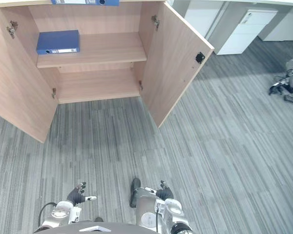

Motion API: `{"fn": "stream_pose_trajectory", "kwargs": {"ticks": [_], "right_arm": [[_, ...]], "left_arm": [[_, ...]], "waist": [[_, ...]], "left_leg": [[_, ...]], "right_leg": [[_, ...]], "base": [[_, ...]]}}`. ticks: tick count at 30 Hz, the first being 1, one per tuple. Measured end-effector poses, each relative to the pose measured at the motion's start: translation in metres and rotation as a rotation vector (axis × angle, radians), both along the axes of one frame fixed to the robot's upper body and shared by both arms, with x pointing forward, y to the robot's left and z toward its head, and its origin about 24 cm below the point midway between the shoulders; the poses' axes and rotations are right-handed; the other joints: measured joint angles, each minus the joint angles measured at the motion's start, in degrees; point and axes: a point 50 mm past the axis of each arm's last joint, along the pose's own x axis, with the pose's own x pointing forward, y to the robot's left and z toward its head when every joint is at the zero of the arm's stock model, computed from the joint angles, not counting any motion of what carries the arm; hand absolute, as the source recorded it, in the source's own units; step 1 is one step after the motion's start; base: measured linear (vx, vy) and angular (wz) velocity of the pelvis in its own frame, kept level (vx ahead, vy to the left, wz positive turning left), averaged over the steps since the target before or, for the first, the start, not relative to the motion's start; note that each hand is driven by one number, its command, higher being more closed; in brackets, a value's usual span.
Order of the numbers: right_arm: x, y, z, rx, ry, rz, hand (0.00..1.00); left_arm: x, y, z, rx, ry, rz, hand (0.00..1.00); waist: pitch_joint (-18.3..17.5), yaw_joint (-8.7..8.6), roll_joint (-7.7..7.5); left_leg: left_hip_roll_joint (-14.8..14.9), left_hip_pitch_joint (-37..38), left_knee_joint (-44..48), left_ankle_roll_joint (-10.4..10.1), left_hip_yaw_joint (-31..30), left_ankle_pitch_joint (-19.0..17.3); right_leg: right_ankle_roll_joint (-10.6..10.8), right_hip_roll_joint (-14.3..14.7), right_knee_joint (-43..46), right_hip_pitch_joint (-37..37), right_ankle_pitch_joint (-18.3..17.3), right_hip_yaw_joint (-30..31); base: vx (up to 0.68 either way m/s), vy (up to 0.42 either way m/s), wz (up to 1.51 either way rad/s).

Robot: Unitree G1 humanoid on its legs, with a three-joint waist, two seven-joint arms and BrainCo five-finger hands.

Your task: Walk over to the cabinet, pick up the folder, carry it to the office cabinet, place the folder inside the office cabinet, then close the office cabinet door

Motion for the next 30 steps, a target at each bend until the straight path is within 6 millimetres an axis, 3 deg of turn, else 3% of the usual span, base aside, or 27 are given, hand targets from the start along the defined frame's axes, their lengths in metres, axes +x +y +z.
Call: {"fn": "stream_pose_trajectory", "kwargs": {"ticks": [1,2,3,4,5,6,8,11,13,14,15,16,17,18,20,21,23,24,25,26,27,30], "right_arm": [[0.001,-0.002,0.001,-0.006,-0.004,0.000,0.00],[0.001,-0.002,0.001,-0.007,-0.007,0.001,0.00],[0.002,-0.002,0.002,-0.006,-0.008,0.001,0.00],[0.003,-0.002,0.002,-0.006,-0.008,0.000,0.00],[-0.003,-0.005,-0.001,-0.012,0.016,-0.003,0.00],[-0.009,-0.006,-0.004,-0.011,0.033,-0.011,0.00],[-0.013,-0.009,-0.006,-0.007,0.047,-0.032,0.00],[-0.015,-0.014,-0.005,-0.005,0.046,-0.065,0.00],[-0.014,-0.015,-0.005,-0.002,0.041,-0.079,0.00],[-0.012,-0.015,-0.004,-0.002,0.037,-0.082,0.00],[-0.014,-0.017,-0.004,-0.005,0.039,-0.083,0.00],[-0.014,-0.017,-0.004,-0.007,0.042,-0.081,0.00],[-0.016,-0.017,-0.005,-0.007,0.047,-0.080,0.00],[-0.019,-0.015,-0.007,-0.001,0.054,-0.080,0.00],[-0.022,-0.005,-0.009,0.022,0.063,-0.079,0.00],[-0.028,0.000,-0.012,0.033,0.081,-0.074,0.00],[-0.027,0.004,-0.012,0.044,0.076,-0.069,0.00],[-0.024,0.004,-0.011,0.044,0.066,-0.068,0.00],[-0.021,0.005,-0.010,0.045,0.058,-0.065,0.00],[-0.020,0.005,-0.010,0.044,0.056,-0.064,0.00],[-0.017,0.004,-0.008,0.038,0.048,-0.052,0.00],[-0.010,0.003,-0.004,0.019,0.017,-0.017,0.00]], "left_arm": [[-0.001,-0.002,0.000,-0.009,0.002,0.005,0.00],[0.001,-0.007,0.000,-0.023,-0.005,0.006,0.00],[0.004,-0.012,0.001,-0.034,-0.012,0.007,0.00],[0.004,-0.012,0.001,-0.035,-0.012,0.007,0.00],[0.000,-0.018,0.000,-0.054,-0.004,0.009,0.00],[0.005,-0.018,0.003,-0.059,-0.026,0.011,0.00],[0.010,-0.020,0.005,-0.066,-0.043,0.015,0.00],[0.016,-0.024,0.007,-0.076,-0.063,0.012,0.00],[0.022,-0.024,0.010,-0.077,-0.078,0.009,0.00],[0.023,-0.025,0.010,-0.080,-0.082,0.007,0.00],[0.024,-0.026,0.011,-0.082,-0.087,0.007,0.00],[0.023,-0.026,0.011,-0.082,-0.087,0.008,0.00],[0.022,-0.025,0.010,-0.080,-0.083,0.011,0.00],[0.020,-0.023,0.009,-0.076,-0.077,0.017,0.00],[0.018,-0.017,0.008,-0.064,-0.069,0.025,0.00],[0.019,-0.013,0.009,-0.055,-0.073,0.022,0.00],[0.017,-0.012,0.008,-0.050,-0.065,0.022,0.00],[0.015,-0.010,0.007,-0.045,-0.057,0.022,0.00],[0.014,-0.011,0.006,-0.044,-0.051,0.017,0.00],[0.010,-0.009,0.004,-0.032,-0.039,0.006,0.00],[0.006,-0.005,0.003,-0.022,-0.028,0.007,0.00],[0.006,0.000,0.003,-0.008,-0.029,0.008,0.00]], "waist": [[-0.16,-0.06,1.03],[-0.36,-0.03,1.89],[0.13,-0.10,2.07],[0.15,-0.11,2.09],[0.63,-0.24,2.55],[1.08,0.00,2.19],[1.59,0.74,1.73],[1.97,1.04,1.49],[2.21,2.04,1.20],[2.31,2.22,1.02],[1.97,2.31,1.51],[1.77,2.42,1.99],[1.54,2.58,2.80],[1.18,2.68,2.19],[0.02,2.66,0.43],[-0.44,2.81,-1.69],[-0.76,3.04,-2.08],[-0.62,2.79,-2.36],[-0.52,2.57,-2.54],[-0.25,2.02,-2.65],[0.31,1.91,-1.93],[0.93,1.58,-0.75]], "left_leg": [[0.93,-0.48,1.30,-0.51,0.09,-0.12],[2.66,-4.24,8.64,-1.89,-0.04,-1.04],[4.96,-9.39,20.29,-2.52,-0.82,-1.33],[5.09,-9.79,21.30,-2.57,-0.85,-1.30],[9.79,-15.08,38.32,-2.98,-0.72,-1.27],[12.84,-16.82,47.71,-2.74,0.89,-1.39],[15.17,-19.03,53.35,-1.82,3.91,-1.91],[14.89,-25.30,49.15,-1.08,6.53,-2.59],[11.92,-27.85,38.68,-0.86,6.28,-2.52],[9.43,-28.79,31.41,-0.48,4.81,-1.52],[5.90,-28.89,17.54,-1.14,1.02,3.17],[5.52,-28.95,13.33,-1.06,-0.05,4.83],[5.60,-29.33,11.07,0.38,-1.26,8.50],[4.98,-28.72,11.33,2.54,-1.65,11.59],[2.92,-29.03,14.67,5.02,-1.01,12.08],[1.45,-28.85,17.23,5.42,0.50,8.33],[0.28,-26.87,18.28,6.27,1.92,5.65],[-0.59,-24.43,18.15,7.03,2.56,4.23],[-0.78,-23.18,18.22,7.56,3.07,3.80],[-1.30,-19.85,17.78,8.05,3.02,2.72],[-1.65,-15.48,15.31,8.20,2.69,2.58],[-0.73,-7.59,9.00,8.02,2.07,2.69]], "right_leg": [[-0.48,0.60,-0.09,0.47,-1.26,-0.43],[-0.58,1.34,-0.47,0.68,-3.08,-0.63],[-1.16,1.61,-1.64,2.39,-3.69,-1.22],[-1.19,1.66,-1.71,2.58,-3.70,-1.26],[-2.00,3.50,-4.68,8.15,-4.17,-2.43],[-2.60,4.59,-6.99,12.74,-4.56,-2.84],[-2.67,5.54,-10.74,18.40,-4.59,-2.15],[-2.72,5.35,-15.04,22.99,-4.56,-0.91],[-2.62,4.25,-16.74,24.65,-4.57,0.27],[-2.31,3.45,-17.66,25.47,-4.60,0.67],[-0.91,2.94,-19.73,26.72,-4.77,1.39],[-0.11,3.19,-20.45,27.18,-5.12,1.70],[1.38,3.62,-20.79,28.13,-6.24,2.42],[2.53,2.87,-20.31,28.76,-7.36,3.26],[4.32,-0.11,-17.26,28.64,-11.12,4.49],[5.89,-2.54,-12.32,27.46,-13.02,5.30],[6.51,-4.92,0.90,22.07,-13.19,7.99],[8.35,-6.60,13.27,17.48,-11.13,10.11],[9.86,-7.15,19.10,15.11,-10.24,11.39],[9.95,-7.73,28.51,12.09,-10.25,11.92],[7.60,-7.68,32.95,10.48,-12.04,10.24],[2.91,-5.07,27.70,6.06,-16.34,3.46]], "base": [[0.39,-0.280,0.10],[0.43,-0.363,0.18],[0.44,-0.374,0.16],[0.46,-0.353,0.16],[0.41,-0.238,0.08],[0.40,-0.218,0.03],[0.33,-0.154,-0.16],[0.26,-0.030,-0.21],[0.23,0.082,-0.32],[0.29,0.177,-0.26],[0.29,0.201,-0.27],[0.30,0.265,-0.39],[0.23,0.225,-0.40],[0.34,0.295,-0.37],[0.36,0.235,-0.23],[0.44,0.191,-0.33],[0.49,0.243,-0.37],[0.48,0.267,-0.16],[0.49,0.211,0.00],[0.55,0.181,0.09],[0.44,0.100,0.07],[0.39,0.020,0.11]]}}
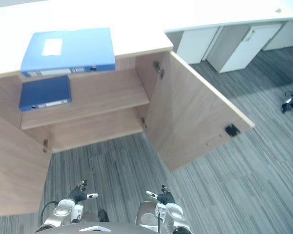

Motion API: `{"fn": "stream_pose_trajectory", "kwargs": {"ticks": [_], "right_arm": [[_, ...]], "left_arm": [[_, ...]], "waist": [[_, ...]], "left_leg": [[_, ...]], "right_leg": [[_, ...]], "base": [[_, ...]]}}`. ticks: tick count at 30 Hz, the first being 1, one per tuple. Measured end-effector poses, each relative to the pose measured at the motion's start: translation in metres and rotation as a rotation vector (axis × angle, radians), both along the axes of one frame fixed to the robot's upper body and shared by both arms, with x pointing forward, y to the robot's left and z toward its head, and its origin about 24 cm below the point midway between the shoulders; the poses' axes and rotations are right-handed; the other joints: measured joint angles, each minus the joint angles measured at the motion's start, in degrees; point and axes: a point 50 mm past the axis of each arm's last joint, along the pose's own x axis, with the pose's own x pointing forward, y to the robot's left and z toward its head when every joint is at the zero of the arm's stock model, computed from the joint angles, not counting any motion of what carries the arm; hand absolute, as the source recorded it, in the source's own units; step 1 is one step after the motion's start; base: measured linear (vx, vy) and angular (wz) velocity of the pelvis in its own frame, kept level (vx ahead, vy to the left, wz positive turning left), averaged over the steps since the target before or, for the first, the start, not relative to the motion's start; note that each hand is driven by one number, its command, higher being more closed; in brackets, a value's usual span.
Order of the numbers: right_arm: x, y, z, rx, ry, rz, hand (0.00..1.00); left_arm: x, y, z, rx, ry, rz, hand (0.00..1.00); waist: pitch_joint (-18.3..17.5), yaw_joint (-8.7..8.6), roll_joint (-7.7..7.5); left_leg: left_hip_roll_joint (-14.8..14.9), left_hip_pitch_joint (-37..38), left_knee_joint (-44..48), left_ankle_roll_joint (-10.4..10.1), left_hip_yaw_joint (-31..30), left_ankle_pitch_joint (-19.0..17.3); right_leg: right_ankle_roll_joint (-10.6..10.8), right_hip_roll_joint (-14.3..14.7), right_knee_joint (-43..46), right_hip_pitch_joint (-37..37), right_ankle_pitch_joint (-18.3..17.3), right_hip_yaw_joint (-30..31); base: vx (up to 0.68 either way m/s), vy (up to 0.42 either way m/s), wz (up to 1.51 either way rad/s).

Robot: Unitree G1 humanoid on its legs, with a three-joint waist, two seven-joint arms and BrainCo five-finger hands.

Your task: Walk over to the cabinet, pick up the folder, carry it to the office cabinet, place the folder inside the office cabinet, then close the office cabinet door

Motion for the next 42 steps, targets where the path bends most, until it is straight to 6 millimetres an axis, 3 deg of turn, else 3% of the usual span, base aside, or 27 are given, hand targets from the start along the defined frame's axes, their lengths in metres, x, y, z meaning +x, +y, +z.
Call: {"fn": "stream_pose_trajectory", "kwargs": {"ticks": [2,4,5,6,8,11,12,15,18,19,21,24,26,36,42], "right_arm": [[0.008,0.000,0.004,-0.002,-0.026,0.006,0.00],[0.011,0.001,0.005,-0.001,-0.039,0.007,0.00],[0.001,0.001,0.001,0.005,-0.015,-0.006,0.00],[0.005,-0.004,0.004,-0.003,-0.029,-0.014,0.00],[0.008,-0.013,0.006,-0.025,-0.033,-0.021,0.00],[0.000,-0.017,0.002,-0.019,-0.007,-0.066,0.00],[-0.003,-0.018,0.001,-0.019,0.002,-0.073,0.00],[-0.016,-0.025,-0.002,-0.035,0.036,-0.091,0.00],[-0.018,-0.026,-0.003,-0.034,0.043,-0.099,0.00],[-0.019,-0.025,-0.004,-0.032,0.048,-0.100,0.00],[-0.021,-0.029,-0.003,-0.042,0.049,-0.104,0.00],[-0.025,-0.020,-0.006,-0.020,0.051,-0.104,0.00],[-0.026,-0.017,-0.007,-0.015,0.054,-0.098,0.00],[-0.025,-0.013,-0.007,-0.008,0.052,-0.085,0.00],[-0.020,-0.007,-0.003,-0.016,0.022,-0.052,0.00]], "left_arm": [[0.002,-0.002,0.001,-0.005,-0.005,-0.002,0.00],[0.003,-0.004,0.001,-0.007,-0.008,-0.011,0.00],[0.000,-0.003,0.000,-0.003,0.001,-0.020,0.00],[-0.001,-0.010,-0.002,-0.019,0.013,-0.012,0.00],[0.000,-0.021,-0.002,-0.049,0.012,-0.012,0.00],[0.005,-0.023,0.000,-0.057,0.000,-0.007,0.00],[0.006,-0.024,0.000,-0.060,-0.002,-0.008,0.00],[0.005,-0.025,0.000,-0.064,-0.002,-0.005,0.00],[0.004,-0.023,0.000,-0.061,0.001,0.003,0.00],[0.003,-0.024,-0.001,-0.062,0.003,0.003,0.00],[0.001,-0.024,-0.002,-0.063,0.011,0.008,0.00],[-0.002,-0.012,-0.003,-0.032,0.015,0.015,0.00],[-0.008,-0.008,-0.004,-0.020,0.029,0.014,0.00],[-0.016,-0.006,-0.004,-0.006,0.018,-0.001,0.00],[0.011,-0.005,0.026,0.015,-0.211,-0.020,0.00]], "waist": [[0.40,-0.95,0.57],[0.40,-1.73,0.48],[-0.08,-1.56,-1.08],[0.63,-1.35,0.12],[0.24,-1.28,2.50],[0.36,-1.98,2.58],[0.42,-1.90,2.48],[0.51,-0.91,1.70],[0.37,-0.78,1.87],[0.06,-0.80,2.39],[-0.91,-0.82,3.79],[-2.18,-0.84,1.70],[-2.48,-0.84,1.19],[-3.11,-0.78,2.22],[-3.93,0.34,1.66]], "left_leg": [[1.31,0.99,-1.13,-0.04,-1.03,0.03],[2.06,1.99,-2.47,-1.81,-1.58,0.22],[0.84,3.53,-3.16,-4.94,-2.30,-0.98],[2.09,5.91,-3.24,-7.79,-3.32,-2.92],[4.43,4.89,-0.47,-9.27,-3.81,-1.52],[8.08,0.94,11.08,-12.12,-4.34,1.70],[9.06,0.11,14.22,-12.16,-4.07,2.41],[11.72,-3.23,20.60,-11.08,1.60,-1.22],[9.62,-5.30,9.00,-10.18,2.96,-0.86],[8.36,-5.50,3.05,-9.43,2.33,2.51],[8.49,-5.70,-0.35,-8.92,2.31,8.85],[6.67,-3.34,-5.09,-8.47,2.85,9.18],[5.59,-1.70,-6.81,-8.10,3.20,9.61],[3.30,1.80,-13.31,-7.14,-0.99,13.68],[3.21,0.12,-13.68,-6.90,-3.00,13.79]], "right_leg": [[-0.87,2.60,-10.49,-3.97,0.14,-1.46],[-0.74,4.66,-25.61,-5.79,7.07,0.09],[-2.25,4.44,-33.16,-5.16,17.80,2.14],[-2.88,4.83,-30.01,-4.96,20.19,1.51],[-3.32,5.42,-28.67,-3.83,16.48,-0.40],[-4.12,5.52,-31.78,2.67,13.54,-4.50],[-4.34,5.58,-32.87,4.63,13.22,-5.30],[-4.46,6.10,-37.89,11.68,12.85,-6.68],[-4.05,5.77,-38.67,12.24,13.19,-5.83],[-3.43,5.79,-38.57,12.32,13.25,-5.06],[-2.19,7.25,-39.07,12.56,13.41,-3.53],[-0.75,6.56,-41.43,13.26,14.40,-2.70],[-0.05,6.27,-42.74,14.70,14.85,-2.63],[0.61,5.27,-44.43,18.69,15.27,-6.98],[0.64,4.57,-43.38,18.03,13.90,-8.76]], "base": [[0.36,-0.099,0.35],[0.38,-0.150,0.49],[0.43,-0.209,0.46],[0.42,-0.197,0.41],[0.35,-0.208,0.43],[0.29,-0.260,0.68],[0.28,-0.239,0.64],[0.18,-0.111,0.18],[0.15,0.040,-0.25],[0.14,0.091,-0.35],[0.13,0.117,-0.34],[0.10,0.138,-0.09],[0.04,0.088,0.00],[-0.04,0.011,0.24],[-0.10,-0.002,0.20]]}}
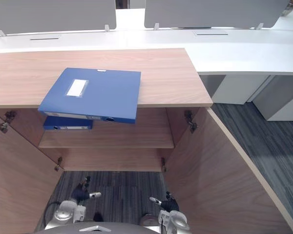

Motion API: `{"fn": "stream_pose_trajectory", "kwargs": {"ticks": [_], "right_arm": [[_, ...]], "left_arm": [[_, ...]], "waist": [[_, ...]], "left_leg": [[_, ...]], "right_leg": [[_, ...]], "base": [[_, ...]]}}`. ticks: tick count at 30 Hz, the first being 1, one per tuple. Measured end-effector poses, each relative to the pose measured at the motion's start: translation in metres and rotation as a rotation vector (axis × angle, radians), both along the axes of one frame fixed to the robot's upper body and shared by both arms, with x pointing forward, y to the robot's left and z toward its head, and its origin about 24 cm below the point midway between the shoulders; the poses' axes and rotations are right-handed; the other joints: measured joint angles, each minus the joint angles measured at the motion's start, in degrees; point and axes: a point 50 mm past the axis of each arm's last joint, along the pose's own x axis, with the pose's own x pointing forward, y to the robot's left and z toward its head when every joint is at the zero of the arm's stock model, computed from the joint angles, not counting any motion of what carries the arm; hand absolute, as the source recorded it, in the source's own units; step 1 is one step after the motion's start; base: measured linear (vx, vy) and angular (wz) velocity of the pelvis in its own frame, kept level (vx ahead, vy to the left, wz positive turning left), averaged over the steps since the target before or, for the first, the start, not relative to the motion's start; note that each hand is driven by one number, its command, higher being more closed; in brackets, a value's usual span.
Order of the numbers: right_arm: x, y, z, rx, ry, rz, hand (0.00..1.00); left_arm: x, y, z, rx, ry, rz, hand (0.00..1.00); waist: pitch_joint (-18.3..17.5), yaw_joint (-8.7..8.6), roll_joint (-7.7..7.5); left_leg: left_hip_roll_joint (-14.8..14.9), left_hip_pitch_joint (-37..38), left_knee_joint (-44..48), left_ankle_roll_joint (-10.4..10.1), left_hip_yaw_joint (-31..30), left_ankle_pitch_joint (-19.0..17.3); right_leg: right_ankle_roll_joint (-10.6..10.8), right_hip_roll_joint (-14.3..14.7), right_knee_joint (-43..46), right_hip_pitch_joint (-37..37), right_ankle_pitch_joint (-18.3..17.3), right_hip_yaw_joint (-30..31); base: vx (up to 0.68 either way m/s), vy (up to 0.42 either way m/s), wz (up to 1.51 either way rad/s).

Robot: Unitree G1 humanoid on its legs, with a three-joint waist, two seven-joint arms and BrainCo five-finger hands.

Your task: Walk over to the cabinet, pick up the folder, carry it to the office cabinet, place the folder inside the office cabinet, then close the office cabinet door

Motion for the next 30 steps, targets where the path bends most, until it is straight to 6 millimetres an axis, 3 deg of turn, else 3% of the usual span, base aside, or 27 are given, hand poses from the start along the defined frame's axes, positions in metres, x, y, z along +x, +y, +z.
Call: {"fn": "stream_pose_trajectory", "kwargs": {"ticks": [6,15,25,30], "right_arm": [[0.007,-0.002,0.005,-0.009,-0.039,0.001,0.00],[0.015,-0.011,0.010,-0.039,-0.067,0.006,0.00],[0.019,-0.016,0.012,-0.071,-0.072,0.039,0.00],[0.019,-0.015,0.012,-0.072,-0.071,0.045,0.00]], "left_arm": [[0.031,0.019,0.058,0.053,-0.340,0.042,0.00],[0.045,0.034,0.155,0.062,-0.804,0.151,0.00],[0.039,0.045,0.197,0.183,-1.008,0.186,0.00],[0.036,0.044,0.195,0.159,-0.999,0.181,0.00]], "waist": [[-1.06,0.27,-0.22],[-2.91,0.95,-0.10],[-3.14,1.44,0.16],[-3.33,1.60,-0.07]], "left_leg": [[-0.29,-1.48,-0.02,0.11,-0.16,-0.09],[-0.79,0.40,0.32,0.17,-0.82,-0.09],[-0.95,0.74,-0.07,0.66,-1.01,-0.19],[-0.98,0.45,-0.10,0.68,-1.56,-0.16]], "right_leg": [[0.13,-0.23,0.59,-1.69,-0.17,0.70],[-0.10,-0.12,0.33,0.32,0.05,0.84],[-0.34,0.03,-2.70,1.22,1.61,1.71],[-0.03,-0.04,-3.12,1.32,1.58,1.48]], "base": [[0.01,0.001,0.00],[0.11,-0.009,0.02],[-0.06,0.015,-0.02],[-0.04,0.010,0.05]]}}
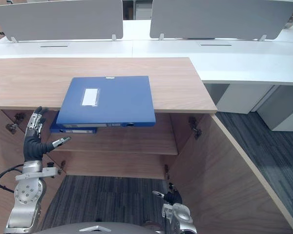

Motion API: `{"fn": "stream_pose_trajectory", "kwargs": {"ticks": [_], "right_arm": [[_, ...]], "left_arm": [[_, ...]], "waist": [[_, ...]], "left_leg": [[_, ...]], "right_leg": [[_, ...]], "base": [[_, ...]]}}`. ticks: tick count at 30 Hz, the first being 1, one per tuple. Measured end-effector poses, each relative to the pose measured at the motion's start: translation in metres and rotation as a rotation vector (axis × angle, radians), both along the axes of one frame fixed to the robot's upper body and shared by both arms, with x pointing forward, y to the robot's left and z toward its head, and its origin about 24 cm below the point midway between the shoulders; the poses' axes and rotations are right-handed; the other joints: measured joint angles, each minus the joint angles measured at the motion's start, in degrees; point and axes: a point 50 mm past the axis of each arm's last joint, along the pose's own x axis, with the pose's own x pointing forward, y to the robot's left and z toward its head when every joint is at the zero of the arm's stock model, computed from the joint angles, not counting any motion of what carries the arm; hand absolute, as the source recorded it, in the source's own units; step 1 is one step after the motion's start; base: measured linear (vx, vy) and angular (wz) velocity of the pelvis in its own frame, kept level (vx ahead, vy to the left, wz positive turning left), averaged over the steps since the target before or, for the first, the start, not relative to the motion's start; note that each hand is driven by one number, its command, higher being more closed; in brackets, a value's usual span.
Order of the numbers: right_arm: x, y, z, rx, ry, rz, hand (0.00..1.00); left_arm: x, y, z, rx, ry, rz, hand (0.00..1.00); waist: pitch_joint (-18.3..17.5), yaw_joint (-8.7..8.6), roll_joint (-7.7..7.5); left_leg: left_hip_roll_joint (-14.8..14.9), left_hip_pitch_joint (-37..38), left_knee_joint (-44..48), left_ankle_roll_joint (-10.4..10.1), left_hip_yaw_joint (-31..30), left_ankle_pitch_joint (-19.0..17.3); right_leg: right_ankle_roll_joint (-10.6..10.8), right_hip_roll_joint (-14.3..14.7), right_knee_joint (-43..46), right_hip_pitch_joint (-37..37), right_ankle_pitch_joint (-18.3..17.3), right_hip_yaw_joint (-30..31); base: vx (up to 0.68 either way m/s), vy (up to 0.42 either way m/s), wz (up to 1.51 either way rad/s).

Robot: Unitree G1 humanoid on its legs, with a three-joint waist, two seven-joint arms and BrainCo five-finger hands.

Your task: Walk over to the cabinet, pick up the folder, carry it to the office cabinet, place the folder inside the office cabinet, then close the office cabinet door

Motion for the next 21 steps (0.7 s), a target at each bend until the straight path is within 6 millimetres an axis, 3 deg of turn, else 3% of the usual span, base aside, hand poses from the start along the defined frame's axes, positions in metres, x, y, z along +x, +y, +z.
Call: {"fn": "stream_pose_trajectory", "kwargs": {"ticks": [7,12,19,21], "right_arm": [[-0.004,0.000,-0.002,0.004,0.010,0.000,0.00],[-0.003,0.001,-0.001,0.006,0.007,0.002,0.00],[-0.003,0.001,-0.001,0.005,0.008,0.001,0.00],[-0.003,0.000,-0.001,0.005,0.009,0.001,0.00]], "left_arm": [[0.000,-0.004,-0.009,-0.026,0.052,-0.064,0.00],[0.002,-0.007,-0.026,-0.035,0.141,-0.081,0.00],[0.001,-0.008,-0.021,0.053,0.114,-0.036,0.00],[0.000,-0.006,-0.006,0.085,0.045,-0.017,0.00]], "waist": [[-0.63,-0.16,-0.92],[-0.73,-0.12,-1.00],[-0.68,-0.13,-0.92],[-0.66,-0.11,-0.89]], "left_leg": [[-0.28,-0.63,-0.01,0.05,-1.28,0.47],[-0.38,-0.34,-0.04,-0.03,-1.22,0.38],[-0.17,0.28,-0.05,-0.12,-0.96,0.26],[-0.03,0.29,-0.05,-0.13,-0.88,0.26]], "right_leg": [[0.43,-0.08,-0.90,0.59,0.82,-1.21],[0.44,0.09,-1.79,1.33,1.24,-1.20],[0.29,0.65,-2.44,2.06,1.56,-0.95],[0.22,0.78,-2.53,2.05,1.61,-0.88]], "base": [[0.03,0.004,0.09],[0.03,0.006,0.00],[-0.01,0.001,-0.01],[0.00,0.000,0.00]]}}
